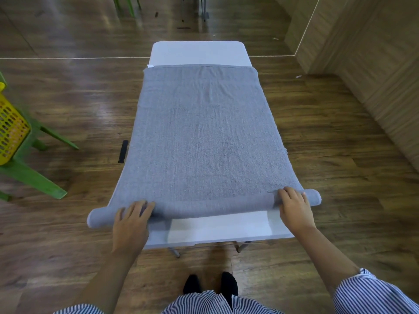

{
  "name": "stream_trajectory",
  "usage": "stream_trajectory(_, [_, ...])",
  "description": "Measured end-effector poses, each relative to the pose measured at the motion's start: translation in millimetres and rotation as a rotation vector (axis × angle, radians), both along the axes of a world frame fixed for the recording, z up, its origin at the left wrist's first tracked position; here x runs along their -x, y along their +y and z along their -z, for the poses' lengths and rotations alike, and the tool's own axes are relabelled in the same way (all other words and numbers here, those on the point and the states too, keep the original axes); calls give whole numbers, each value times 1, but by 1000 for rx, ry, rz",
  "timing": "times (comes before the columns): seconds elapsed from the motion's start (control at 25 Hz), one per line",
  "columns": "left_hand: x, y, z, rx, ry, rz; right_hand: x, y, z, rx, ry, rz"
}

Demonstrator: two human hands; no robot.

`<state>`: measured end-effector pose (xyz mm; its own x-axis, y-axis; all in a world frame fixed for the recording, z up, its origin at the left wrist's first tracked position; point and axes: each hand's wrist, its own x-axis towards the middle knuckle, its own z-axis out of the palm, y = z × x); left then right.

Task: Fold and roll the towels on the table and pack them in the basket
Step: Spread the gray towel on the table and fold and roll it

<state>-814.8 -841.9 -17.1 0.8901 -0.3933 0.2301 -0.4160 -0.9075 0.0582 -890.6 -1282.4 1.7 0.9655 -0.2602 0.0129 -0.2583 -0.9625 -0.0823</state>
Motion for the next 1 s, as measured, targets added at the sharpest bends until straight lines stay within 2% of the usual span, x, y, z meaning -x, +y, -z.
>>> stream_trajectory(0.16, [2, -11, 9, 80, 71, -19, 1, 0, 1, -137, 134, 18])
stream_trajectory(0.28, [-2, -8, 13, 60, 105, -16, 0, 1, -3, -145, 198, 16])
stream_trajectory(0.4, [-3, -5, 14, 34, 85, -24, -2, 3, -7, -100, 183, 47])
stream_trajectory(0.64, [-10, 8, 3, -9, 64, 102, -1, -3, -2, -67, 71, 2])
stream_trajectory(0.84, [-7, -2, -4, 16, 14, -65, 2, -5, 4, -63, -103, -11])
stream_trajectory(1.0, [-10, -2, 2, 54, 139, -55, 10, -4, 10, -166, 3, 0])
